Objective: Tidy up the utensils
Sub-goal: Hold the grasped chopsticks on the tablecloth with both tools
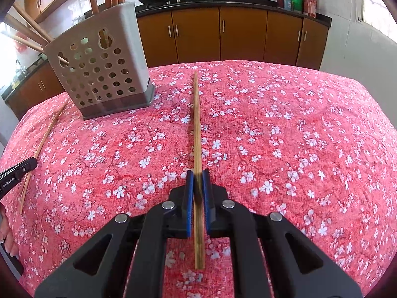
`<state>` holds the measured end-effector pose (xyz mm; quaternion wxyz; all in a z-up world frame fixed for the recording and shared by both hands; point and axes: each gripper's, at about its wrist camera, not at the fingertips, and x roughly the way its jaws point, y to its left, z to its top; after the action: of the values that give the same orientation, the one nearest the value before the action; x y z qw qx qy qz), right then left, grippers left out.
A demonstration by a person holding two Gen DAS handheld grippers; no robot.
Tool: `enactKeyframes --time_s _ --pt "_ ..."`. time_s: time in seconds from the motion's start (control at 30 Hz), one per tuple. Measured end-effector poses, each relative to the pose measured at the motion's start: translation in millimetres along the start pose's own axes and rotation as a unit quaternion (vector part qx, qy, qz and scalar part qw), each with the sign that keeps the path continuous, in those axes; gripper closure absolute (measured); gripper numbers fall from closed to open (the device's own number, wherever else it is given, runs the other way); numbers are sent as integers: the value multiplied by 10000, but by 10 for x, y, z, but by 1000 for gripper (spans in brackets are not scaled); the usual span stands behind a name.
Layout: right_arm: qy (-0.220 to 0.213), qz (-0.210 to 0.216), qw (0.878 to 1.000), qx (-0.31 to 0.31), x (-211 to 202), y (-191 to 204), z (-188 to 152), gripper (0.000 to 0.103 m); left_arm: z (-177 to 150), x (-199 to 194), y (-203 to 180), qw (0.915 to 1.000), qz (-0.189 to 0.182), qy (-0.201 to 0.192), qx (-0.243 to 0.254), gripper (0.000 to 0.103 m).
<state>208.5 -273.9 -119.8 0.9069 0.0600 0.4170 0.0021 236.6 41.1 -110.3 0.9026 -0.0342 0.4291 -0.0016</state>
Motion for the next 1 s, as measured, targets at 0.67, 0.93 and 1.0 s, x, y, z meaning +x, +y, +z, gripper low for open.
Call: enactKeyframes --time_s 0.67,0.93,1.0 --pt "-4 12 10000 6 -42 -3 -22 94 2 -8 32 10000 -23 -1 -28 91" --pt "-3 12 10000 6 -40 -4 -22 94 -2 -7 25 10000 -19 -2 -28 91" --pt "-3 12 10000 5 -41 -3 -23 94 -6 -4 22 10000 -19 -2 -27 91"
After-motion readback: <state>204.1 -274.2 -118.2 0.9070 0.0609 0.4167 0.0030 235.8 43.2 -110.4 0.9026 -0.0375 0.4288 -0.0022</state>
